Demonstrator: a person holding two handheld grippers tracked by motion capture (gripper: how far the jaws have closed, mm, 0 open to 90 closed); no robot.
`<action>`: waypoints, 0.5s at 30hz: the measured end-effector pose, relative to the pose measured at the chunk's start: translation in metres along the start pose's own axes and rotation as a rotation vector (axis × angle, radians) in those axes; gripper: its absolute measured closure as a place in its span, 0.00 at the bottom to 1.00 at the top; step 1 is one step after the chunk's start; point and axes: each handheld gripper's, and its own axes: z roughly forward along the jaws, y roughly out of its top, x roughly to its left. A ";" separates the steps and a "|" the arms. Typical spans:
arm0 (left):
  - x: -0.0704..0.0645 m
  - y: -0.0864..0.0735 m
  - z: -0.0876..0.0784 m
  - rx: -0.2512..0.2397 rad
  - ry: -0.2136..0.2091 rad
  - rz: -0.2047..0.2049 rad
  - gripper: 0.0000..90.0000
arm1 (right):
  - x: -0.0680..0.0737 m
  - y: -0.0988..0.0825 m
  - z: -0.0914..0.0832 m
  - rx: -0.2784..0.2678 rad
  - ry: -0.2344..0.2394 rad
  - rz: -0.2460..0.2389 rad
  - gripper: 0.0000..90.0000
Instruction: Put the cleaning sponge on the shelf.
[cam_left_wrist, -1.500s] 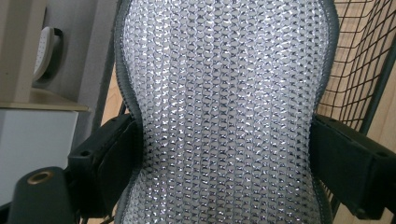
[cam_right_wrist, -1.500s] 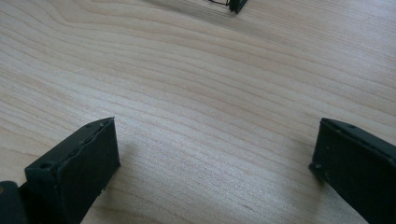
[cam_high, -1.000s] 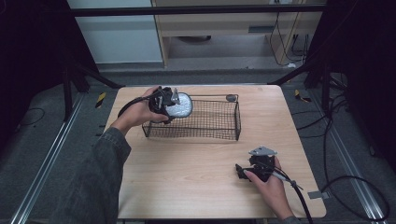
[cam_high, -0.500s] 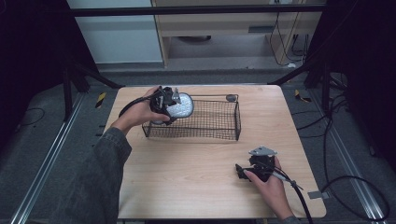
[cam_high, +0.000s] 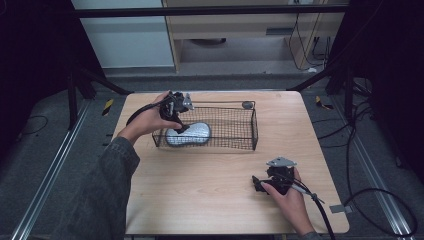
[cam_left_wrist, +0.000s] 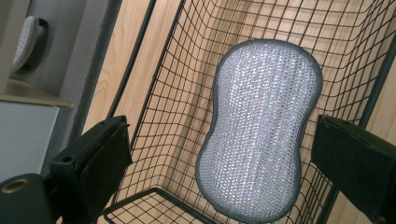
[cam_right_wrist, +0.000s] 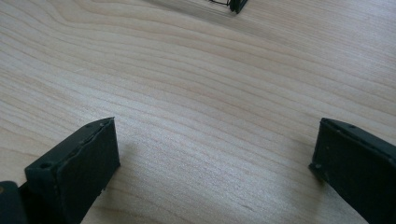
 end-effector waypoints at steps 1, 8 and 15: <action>0.000 0.000 -0.001 -0.001 -0.004 -0.002 0.05 | 0.000 0.000 0.000 0.000 -0.001 -0.002 0.01; -0.003 0.002 -0.009 -0.027 -0.020 -0.001 0.05 | 0.000 0.000 0.000 0.000 0.000 -0.002 0.01; -0.003 0.001 -0.011 -0.026 -0.036 -0.005 0.06 | 0.000 0.000 0.000 0.000 0.000 -0.003 0.01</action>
